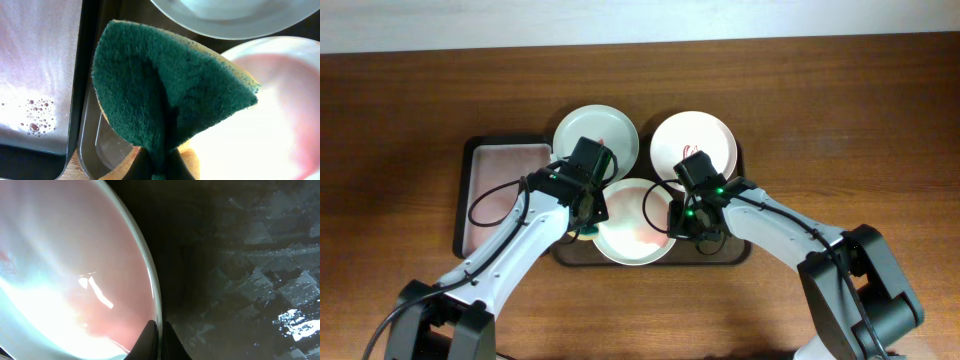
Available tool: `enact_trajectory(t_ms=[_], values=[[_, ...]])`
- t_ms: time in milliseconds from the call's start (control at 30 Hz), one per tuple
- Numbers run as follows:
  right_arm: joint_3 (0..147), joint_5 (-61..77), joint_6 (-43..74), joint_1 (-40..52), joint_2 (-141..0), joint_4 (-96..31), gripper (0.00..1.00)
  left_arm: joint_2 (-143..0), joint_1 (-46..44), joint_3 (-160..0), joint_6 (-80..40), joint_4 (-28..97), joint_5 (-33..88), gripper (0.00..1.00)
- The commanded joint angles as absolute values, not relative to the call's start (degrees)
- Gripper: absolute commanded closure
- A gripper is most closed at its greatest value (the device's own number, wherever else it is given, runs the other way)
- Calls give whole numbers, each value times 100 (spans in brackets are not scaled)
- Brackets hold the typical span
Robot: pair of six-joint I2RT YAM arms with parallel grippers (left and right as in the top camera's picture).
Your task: Clean dirty plates on tray and stack at the side
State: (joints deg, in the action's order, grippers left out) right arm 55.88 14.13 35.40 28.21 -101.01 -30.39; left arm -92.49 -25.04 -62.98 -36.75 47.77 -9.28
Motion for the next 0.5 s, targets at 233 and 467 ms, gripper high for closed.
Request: enact_trajectory(t_ms=[233,467], values=[[6121,231,2762,2845,-9258,-4150,96,-9168,-2075,-6272,-3505,4853,-982,100],[6121,-906,2329,2851,-8385,-4449,96,-9168,-1857,-6272,-3505,4847,-928,100]])
